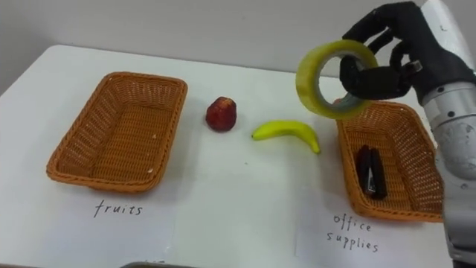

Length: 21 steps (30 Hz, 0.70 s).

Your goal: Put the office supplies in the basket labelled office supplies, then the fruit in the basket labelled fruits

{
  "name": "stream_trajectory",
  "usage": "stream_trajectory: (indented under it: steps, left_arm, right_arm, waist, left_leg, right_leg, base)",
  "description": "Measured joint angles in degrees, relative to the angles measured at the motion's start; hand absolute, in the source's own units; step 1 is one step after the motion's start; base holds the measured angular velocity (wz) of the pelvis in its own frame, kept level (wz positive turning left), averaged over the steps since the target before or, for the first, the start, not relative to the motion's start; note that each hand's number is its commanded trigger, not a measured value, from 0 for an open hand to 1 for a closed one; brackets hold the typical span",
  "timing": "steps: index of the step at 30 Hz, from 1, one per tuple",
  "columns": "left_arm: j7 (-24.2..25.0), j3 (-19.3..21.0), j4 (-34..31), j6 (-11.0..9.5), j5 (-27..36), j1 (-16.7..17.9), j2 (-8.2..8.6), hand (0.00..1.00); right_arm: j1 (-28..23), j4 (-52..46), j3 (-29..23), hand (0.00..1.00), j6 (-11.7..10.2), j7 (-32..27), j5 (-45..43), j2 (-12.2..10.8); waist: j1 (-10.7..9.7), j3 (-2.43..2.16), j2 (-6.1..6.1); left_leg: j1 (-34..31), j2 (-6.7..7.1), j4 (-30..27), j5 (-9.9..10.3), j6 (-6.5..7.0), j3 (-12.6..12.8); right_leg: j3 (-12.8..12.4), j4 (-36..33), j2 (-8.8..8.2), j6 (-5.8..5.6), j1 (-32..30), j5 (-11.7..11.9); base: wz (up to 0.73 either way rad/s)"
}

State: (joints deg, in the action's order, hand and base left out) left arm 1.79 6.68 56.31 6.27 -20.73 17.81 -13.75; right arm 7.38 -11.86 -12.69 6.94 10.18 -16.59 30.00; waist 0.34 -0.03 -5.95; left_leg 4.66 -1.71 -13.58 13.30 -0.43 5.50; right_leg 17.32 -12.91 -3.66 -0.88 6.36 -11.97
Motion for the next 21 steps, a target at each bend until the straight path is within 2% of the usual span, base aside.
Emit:
stream_trajectory:
  steps: [4,7,11,15,21]
  left_arm:
    - [0.0,0.0,0.0,-0.1,0.5,-0.3,-0.02,0.00]
    - [0.0,0.0,0.0,-0.1,0.4,-0.5,-0.02,0.00]
    - [0.0,0.0,-0.2,-0.1,0.3,-0.5,-0.04,0.00]
    - [0.0,0.1,-0.2,-0.1,0.0,-0.5,-0.06,0.00]
    - [0.0,0.2,-1.2,-0.4,0.1,-0.8,-0.48,0.00]
  right_arm:
    - [0.0,1.4,0.0,1.00,-0.2,-0.5,2.0,0.3]
    - [0.0,5.8,0.0,1.00,-0.6,-0.7,2.6,0.3]
    - [0.0,10.9,0.0,1.00,-0.6,-0.7,2.6,0.3]
    - [0.0,12.1,0.0,1.00,-0.6,-0.7,2.5,0.3]
    - [0.0,15.8,0.0,1.00,-0.6,-0.7,2.6,0.3]
  waist:
    - [-0.1,0.10,-0.24]
    - [0.0,0.33,-0.61]
    - [-0.1,0.43,-0.44]
    - [-0.2,0.17,0.24]
    - [-0.3,0.07,-0.03]
  left_leg:
    - [0.1,-0.04,0.0,0.0,0.00,0.1]
    - [0.0,-0.06,-0.1,0.0,0.00,0.2]
    - [-0.2,-0.18,0.0,0.0,0.00,0.7]
    - [-0.2,-0.25,0.1,0.0,-0.02,0.9]
    - [0.1,-0.23,0.2,0.0,-0.02,0.8]
  right_leg:
    - [-0.1,0.0,0.02,0.00,0.3,0.0]
    - [-0.2,0.1,0.02,0.00,0.4,0.0]
    - [-0.7,0.0,0.10,0.01,-0.1,0.0]
    - [-1.4,-0.2,0.22,0.01,-0.4,0.0]
    - [-1.4,-0.1,0.21,0.01,-0.3,0.0]
  base:
    - [0.00]
    - [0.00]
    - [-0.05]
    - [-0.05]
    - [0.00]
